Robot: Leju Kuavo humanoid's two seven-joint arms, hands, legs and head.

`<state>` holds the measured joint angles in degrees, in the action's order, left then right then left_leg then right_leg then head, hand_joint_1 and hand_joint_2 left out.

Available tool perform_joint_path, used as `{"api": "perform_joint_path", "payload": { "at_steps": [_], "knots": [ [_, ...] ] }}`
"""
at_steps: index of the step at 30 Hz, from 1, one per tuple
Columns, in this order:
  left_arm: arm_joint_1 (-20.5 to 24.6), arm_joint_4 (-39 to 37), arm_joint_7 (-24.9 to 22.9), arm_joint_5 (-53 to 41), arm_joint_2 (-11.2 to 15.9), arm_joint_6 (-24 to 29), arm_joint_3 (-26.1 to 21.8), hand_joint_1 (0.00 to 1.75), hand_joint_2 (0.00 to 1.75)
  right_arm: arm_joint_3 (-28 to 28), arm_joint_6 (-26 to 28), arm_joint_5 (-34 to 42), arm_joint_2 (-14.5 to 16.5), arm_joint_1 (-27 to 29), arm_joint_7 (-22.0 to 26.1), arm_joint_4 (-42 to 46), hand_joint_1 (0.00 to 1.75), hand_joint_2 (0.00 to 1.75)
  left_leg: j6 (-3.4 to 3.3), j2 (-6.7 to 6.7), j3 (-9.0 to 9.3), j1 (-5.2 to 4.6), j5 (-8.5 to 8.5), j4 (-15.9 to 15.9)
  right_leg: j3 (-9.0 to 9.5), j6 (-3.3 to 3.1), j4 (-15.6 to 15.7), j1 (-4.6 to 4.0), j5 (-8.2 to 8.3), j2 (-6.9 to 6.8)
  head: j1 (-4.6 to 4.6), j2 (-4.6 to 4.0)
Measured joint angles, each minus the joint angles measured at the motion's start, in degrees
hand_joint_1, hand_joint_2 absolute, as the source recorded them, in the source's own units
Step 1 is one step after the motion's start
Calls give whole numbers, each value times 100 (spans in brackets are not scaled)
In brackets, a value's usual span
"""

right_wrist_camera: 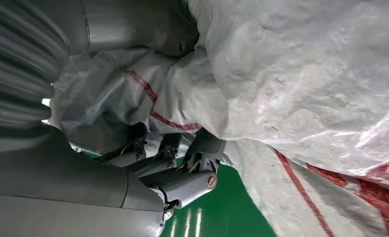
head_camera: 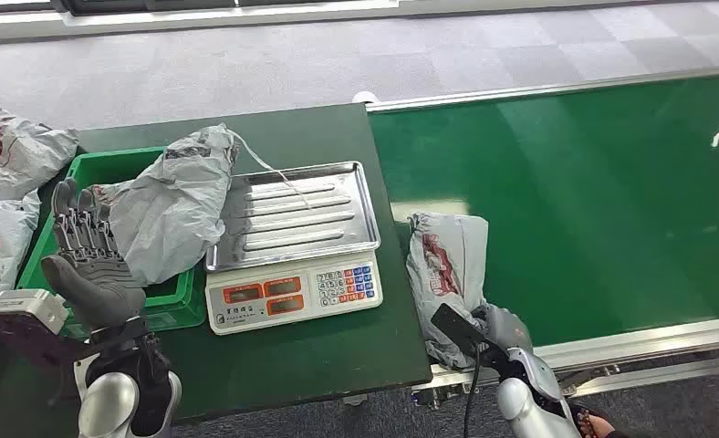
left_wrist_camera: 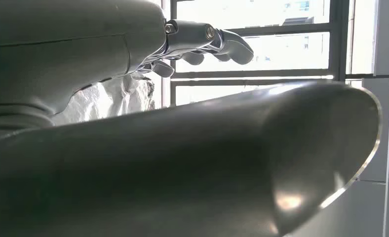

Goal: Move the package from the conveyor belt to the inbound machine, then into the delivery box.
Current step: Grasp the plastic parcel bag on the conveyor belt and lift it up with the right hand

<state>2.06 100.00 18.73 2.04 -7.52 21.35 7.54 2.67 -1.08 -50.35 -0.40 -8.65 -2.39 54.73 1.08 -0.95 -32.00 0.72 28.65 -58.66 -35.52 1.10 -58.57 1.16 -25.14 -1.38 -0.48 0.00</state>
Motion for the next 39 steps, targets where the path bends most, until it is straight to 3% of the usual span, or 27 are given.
{"api": "perform_joint_path", "payload": {
  "at_steps": [11,19,24,27,32,39],
  "knots": [
    [-96,59,43,-7,-1,0,-2,0,0,0,219,-166,38,130,-30,186,175,175,-1,1,-4,-1,2,0,-1,1,0,2,-1,-2,0,0],
    [-271,259,82,-89,-45,-11,-6,0,0,-22,1168,-1711,-125,218,-638,1239,175,175,-2,-3,-16,-2,2,-1,-14,2,0,4,0,2,1,0],
    [-298,324,85,-104,-84,-54,-8,0,0,-100,1272,-1995,-248,124,-693,1736,175,175,-2,-2,-15,-2,2,-1,-13,2,0,3,0,1,0,0],
    [-300,334,104,-99,-98,-66,-9,0,0,-110,1729,-2350,-295,86,-637,1935,175,175,-1,-2,-19,-2,2,0,-15,2,-1,3,0,2,0,0],
    [-323,329,237,41,-103,-76,-9,0,0,-103,2189,-3104,-404,-416,-399,2433,175,175,-1,-9,-23,-2,1,0,-16,1,-2,3,1,9,1,0],
    [-322,255,353,225,-100,-75,0,0,0,247,2399,-3233,-426,-1153,-113,2507,175,175,0,-7,-35,-1,-2,1,-13,0,-4,3,4,5,1,0]
  ]
}}
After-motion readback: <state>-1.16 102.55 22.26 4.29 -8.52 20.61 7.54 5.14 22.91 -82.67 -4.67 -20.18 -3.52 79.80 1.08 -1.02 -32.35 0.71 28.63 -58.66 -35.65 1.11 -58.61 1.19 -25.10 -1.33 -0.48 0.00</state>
